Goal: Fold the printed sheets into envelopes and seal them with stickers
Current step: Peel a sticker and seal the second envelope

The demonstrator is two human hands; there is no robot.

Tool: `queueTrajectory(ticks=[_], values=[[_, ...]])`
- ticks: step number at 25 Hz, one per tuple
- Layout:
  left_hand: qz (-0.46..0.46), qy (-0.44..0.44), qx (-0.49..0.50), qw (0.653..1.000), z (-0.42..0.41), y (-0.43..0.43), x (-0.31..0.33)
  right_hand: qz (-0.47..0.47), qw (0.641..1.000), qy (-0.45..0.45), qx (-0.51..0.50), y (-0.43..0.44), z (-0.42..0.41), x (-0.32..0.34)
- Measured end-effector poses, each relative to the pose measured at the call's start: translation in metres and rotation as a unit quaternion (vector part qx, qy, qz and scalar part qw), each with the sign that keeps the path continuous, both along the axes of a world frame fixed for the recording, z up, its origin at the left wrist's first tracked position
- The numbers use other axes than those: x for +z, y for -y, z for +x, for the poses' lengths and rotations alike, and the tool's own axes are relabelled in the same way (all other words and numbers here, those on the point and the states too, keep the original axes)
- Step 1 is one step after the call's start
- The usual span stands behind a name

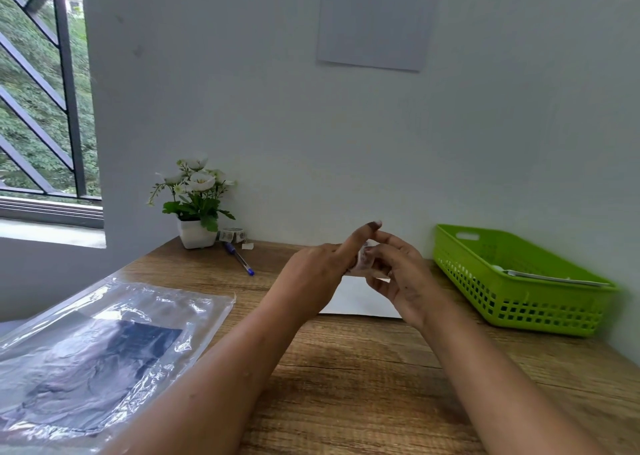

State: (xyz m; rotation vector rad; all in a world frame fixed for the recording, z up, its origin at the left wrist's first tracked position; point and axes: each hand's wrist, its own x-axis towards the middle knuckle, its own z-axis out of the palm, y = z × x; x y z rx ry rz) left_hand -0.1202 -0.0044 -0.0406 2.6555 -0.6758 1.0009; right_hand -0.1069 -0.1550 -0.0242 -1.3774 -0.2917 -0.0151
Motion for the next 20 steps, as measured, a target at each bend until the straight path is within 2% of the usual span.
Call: queueTrajectory(ticks=[2,5,8,11,12,13,16,20], values=[[-0.087,-0.052,-0.059,0.993,-0.001,0.001,0.000,0.017,1.000,0.016,0.015,0.000,-0.001,0.000],[-0.306,-0.126,-0.151,0.932,-0.004,0.003,-0.001,0.020,0.998,0.046,0.031,0.000,-0.001,-0.001],[-0.425,-0.188,-0.176,0.868,-0.004,0.007,-0.001,0.000,0.998,0.063,0.032,0.002,0.000,-0.001],[-0.506,-0.233,-0.183,0.810,0.002,0.009,-0.001,-0.053,0.995,0.078,0.034,0.005,-0.002,-0.002],[-0.514,-0.230,-0.173,0.808,0.003,0.009,-0.002,-0.058,0.995,0.076,0.034,0.005,-0.002,-0.001],[-0.501,-0.218,-0.160,0.822,0.001,0.009,-0.001,-0.058,0.995,0.070,0.032,0.006,-0.002,-0.001],[-0.367,-0.156,-0.122,0.909,-0.005,0.009,-0.001,-0.049,0.997,0.056,0.012,0.006,-0.002,0.002],[-0.247,-0.078,-0.100,0.961,-0.009,0.007,0.001,-0.042,0.998,0.051,0.000,0.005,0.000,0.003]])
